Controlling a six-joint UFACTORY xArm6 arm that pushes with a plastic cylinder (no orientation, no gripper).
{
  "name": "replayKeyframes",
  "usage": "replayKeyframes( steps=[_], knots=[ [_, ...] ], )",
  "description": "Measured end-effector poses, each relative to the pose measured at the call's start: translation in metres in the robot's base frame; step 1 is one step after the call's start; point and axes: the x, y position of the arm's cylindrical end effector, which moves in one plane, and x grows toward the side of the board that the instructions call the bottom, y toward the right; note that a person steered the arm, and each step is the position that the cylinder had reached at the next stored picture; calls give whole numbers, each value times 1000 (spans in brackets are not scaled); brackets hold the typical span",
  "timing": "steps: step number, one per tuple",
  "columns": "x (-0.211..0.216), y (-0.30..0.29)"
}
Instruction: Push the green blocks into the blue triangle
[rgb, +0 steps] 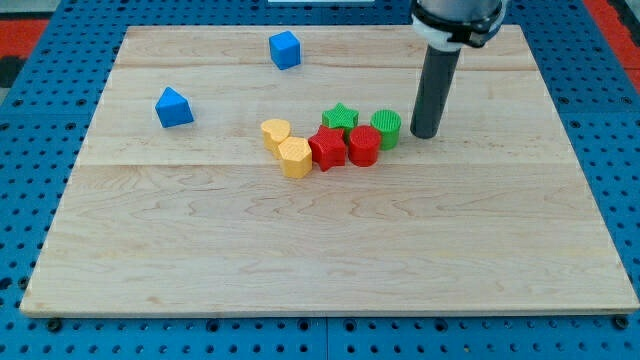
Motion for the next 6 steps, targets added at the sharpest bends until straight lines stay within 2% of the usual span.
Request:
replayKeyframes(
  steps=[1, 2, 3, 4, 5, 6],
  knots=[
    [-1, -75],
    [-8, -175],
    [-6, -157],
    [1, -53],
    [-24, -22],
    [-56, -118]
  ],
)
